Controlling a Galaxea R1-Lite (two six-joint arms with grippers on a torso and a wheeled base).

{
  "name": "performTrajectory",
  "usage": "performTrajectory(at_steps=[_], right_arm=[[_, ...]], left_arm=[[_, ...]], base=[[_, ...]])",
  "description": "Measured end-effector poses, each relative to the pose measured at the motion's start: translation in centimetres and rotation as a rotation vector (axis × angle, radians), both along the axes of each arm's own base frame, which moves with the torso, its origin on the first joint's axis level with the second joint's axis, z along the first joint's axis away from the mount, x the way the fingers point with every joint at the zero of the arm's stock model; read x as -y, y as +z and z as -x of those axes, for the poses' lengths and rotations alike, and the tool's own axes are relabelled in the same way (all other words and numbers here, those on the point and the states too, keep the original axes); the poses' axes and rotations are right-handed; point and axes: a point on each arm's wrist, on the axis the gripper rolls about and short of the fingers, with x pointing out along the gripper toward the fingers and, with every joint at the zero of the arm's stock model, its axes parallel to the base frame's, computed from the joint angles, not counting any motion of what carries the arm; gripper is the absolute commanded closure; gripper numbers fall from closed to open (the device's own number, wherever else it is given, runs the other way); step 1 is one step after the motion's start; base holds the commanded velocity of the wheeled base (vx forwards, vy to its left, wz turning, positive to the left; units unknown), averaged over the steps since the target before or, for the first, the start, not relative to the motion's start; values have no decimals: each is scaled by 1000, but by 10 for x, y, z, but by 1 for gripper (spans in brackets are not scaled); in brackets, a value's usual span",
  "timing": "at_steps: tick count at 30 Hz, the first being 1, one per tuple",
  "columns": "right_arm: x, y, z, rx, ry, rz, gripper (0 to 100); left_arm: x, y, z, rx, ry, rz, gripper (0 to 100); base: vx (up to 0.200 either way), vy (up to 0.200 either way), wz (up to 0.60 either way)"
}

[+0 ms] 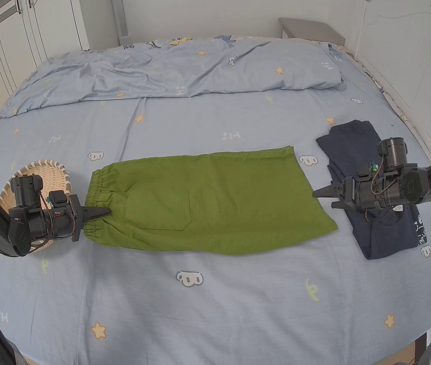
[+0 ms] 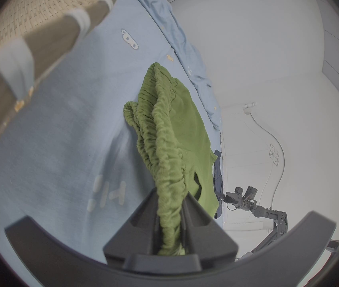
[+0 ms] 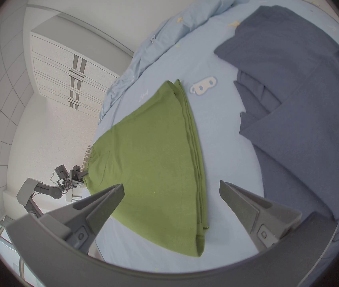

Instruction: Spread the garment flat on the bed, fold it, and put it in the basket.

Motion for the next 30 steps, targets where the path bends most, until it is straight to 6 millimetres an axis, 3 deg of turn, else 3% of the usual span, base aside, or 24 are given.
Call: performTrajectory(at_steps=[9,23,24,30], right_arm=[[-7,-24,-10,-72,14,7,0],[-26,-38,-12,-174,70,10,0],[-27,-38,-12,-180,73,11,100],[-30,-40,-14,-217,100,18,100]], left_arm=[[0,2,1,6,0,-1,100],[1,2,1,8,-2,-2,100],[1,2,1,9,-2,-1,100],[0,3,0,12,-1,-2,100]], base=[[0,0,0],[0,0,0],[0,0,0],[0,0,0]])
